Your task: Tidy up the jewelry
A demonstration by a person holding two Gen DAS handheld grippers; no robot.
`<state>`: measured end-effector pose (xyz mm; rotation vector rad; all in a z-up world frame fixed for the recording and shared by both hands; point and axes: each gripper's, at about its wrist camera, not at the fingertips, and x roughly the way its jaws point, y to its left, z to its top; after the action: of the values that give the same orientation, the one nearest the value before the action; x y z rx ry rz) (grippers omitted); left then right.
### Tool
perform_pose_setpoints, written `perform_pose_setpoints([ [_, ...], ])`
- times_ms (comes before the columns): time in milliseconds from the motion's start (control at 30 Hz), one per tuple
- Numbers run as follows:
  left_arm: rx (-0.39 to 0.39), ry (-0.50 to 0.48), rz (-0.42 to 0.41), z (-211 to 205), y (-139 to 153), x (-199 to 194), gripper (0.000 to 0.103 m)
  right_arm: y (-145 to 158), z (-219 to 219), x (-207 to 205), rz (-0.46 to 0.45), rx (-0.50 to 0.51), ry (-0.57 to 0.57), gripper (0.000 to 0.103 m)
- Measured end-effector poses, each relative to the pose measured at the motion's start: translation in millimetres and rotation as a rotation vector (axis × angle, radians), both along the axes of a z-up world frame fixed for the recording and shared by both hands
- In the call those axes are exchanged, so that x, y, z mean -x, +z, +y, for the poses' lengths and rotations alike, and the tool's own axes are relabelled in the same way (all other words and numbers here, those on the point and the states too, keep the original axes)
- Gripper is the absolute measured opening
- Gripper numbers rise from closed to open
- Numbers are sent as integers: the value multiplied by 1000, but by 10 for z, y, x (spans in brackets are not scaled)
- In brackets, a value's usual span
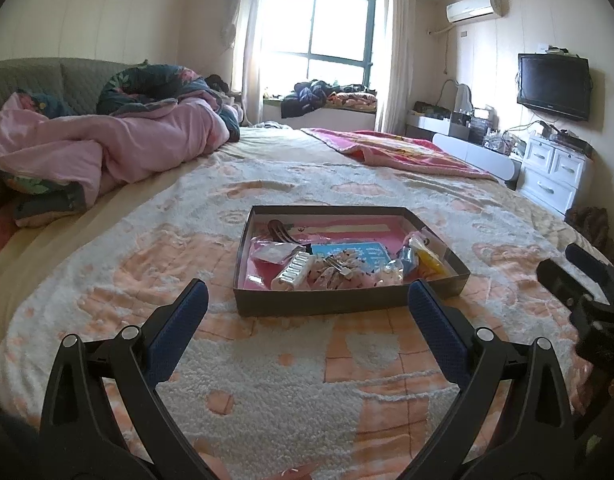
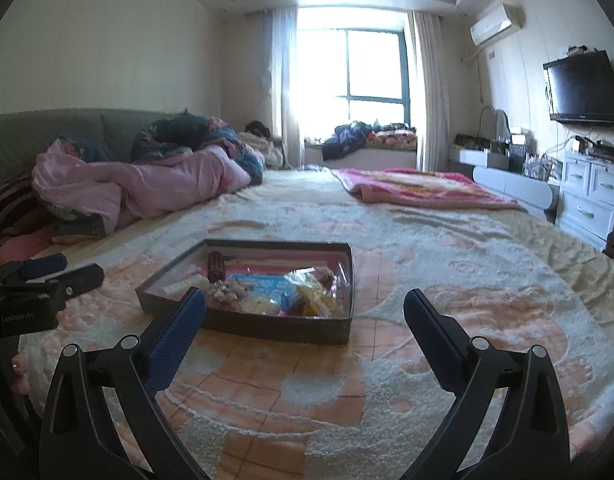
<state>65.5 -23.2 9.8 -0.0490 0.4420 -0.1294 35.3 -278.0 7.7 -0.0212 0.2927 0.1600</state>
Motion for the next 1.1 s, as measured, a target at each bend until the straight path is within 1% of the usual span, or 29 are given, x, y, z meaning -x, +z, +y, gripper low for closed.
perform_pose_setpoints([
  [167, -4, 10, -40, -5, -5, 111, 92, -13, -19, 131, -43, -16, -2, 96],
  [400, -4, 6, -89, -31, -23, 214, 92, -85, -33, 217, -88, -23, -56, 96],
  [467, -3, 8, -83, -36, -28, 217, 92, -106, -29, 204, -104, -15, -77, 96],
  [567, -3, 11, -71, -43, -77, 185, 92, -145, -36, 158, -102, -14, -84, 96],
  [833, -6, 9, -41, -49, -182, 57, 92, -250, 3, 46, -95, 20, -73, 96],
  [1100, -2, 19, -8, -19, -274, -57, 92, -327, 39, -71, -44, 24, -61, 96],
])
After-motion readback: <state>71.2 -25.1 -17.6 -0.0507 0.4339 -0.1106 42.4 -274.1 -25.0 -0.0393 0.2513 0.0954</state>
